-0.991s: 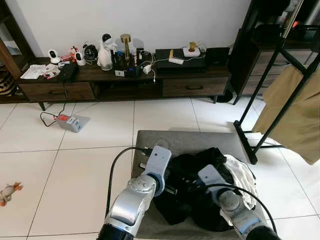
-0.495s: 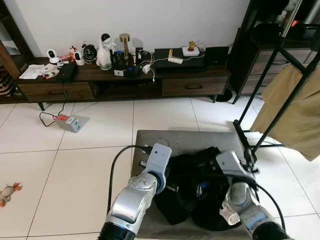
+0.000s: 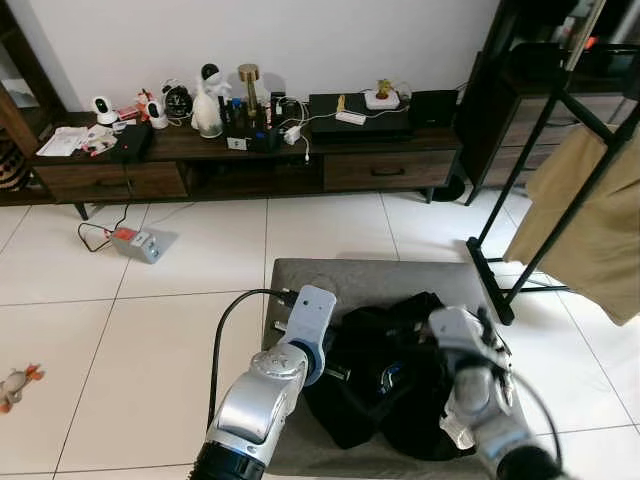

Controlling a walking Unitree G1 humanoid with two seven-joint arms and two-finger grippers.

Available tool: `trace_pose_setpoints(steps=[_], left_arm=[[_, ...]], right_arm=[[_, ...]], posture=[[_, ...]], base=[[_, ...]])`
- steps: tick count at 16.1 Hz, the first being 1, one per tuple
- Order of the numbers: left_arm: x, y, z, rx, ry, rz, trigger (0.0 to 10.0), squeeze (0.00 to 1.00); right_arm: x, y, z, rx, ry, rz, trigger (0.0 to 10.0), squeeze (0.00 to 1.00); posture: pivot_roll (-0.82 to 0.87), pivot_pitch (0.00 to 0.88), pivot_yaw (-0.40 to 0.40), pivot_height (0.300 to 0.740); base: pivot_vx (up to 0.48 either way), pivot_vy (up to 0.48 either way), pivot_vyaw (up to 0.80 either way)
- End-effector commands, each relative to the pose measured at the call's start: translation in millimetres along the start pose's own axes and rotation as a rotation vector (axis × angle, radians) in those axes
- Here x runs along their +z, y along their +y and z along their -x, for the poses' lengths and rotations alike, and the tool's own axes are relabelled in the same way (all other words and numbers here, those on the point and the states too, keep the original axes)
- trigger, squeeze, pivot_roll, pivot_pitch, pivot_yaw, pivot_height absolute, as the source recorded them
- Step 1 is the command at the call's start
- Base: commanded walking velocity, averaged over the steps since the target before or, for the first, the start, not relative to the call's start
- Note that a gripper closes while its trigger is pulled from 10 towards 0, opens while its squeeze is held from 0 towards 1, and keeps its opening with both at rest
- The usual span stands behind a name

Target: Hang hanger

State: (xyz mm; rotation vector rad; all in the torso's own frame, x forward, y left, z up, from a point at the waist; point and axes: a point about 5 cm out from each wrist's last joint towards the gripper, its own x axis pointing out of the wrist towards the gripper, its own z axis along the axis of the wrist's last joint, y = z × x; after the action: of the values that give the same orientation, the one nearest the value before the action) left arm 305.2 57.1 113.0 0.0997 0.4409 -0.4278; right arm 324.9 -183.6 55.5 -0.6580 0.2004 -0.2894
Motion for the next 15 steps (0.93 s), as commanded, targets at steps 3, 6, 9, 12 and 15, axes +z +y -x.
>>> trace_pose_setpoints(steps=[3, 6, 9, 12, 15], left_arm=[[1.1, 8.3, -0.4, 0.035, -0.002, -0.003, 0.0, 0.0], [0.6, 7.5, -1.4, 0.033, 0.0, -0.001, 0.0, 0.0], [-0.4, 6.8, -0.7, 0.027, 0.0, -0.001, 0.0, 0.0], [-0.9, 9.0, -1.0, 0.032, 0.001, -0.003, 0.0, 0.0], [-1.4, 9.4, -1.2, 0.033, 0.003, -0.004, 0.0, 0.0]], right_arm=[[79.1, -53.4, -6.4, -0.363, -0.478, 0.07, 10.0, 0.0], [59.1, -31.3, -7.4, -0.171, -0.354, 0.054, 10.0, 0.0], [-4.6, -1.5, 8.5, 0.016, 0.046, -0.111, 10.0, 0.0], [-7.9, -5.7, 7.6, -0.001, 0.078, -0.125, 10.0, 0.0], [-7.1, -5.6, 7.0, 0.011, 0.08, -0.132, 0.0, 0.0]], posture=[[0.05, 0.144, -0.023, 0.74], [0.05, 0.144, -0.023, 0.74], [0.05, 0.148, -0.023, 0.74], [0.05, 0.144, -0.022, 0.74], [0.05, 0.139, -0.021, 0.74]], base=[[0.0, 0.0, 0.0], [0.0, 0.0, 0.0], [0.0, 0.0, 0.0], [0.0, 0.0, 0.0], [0.0, 0.0, 0.0]])
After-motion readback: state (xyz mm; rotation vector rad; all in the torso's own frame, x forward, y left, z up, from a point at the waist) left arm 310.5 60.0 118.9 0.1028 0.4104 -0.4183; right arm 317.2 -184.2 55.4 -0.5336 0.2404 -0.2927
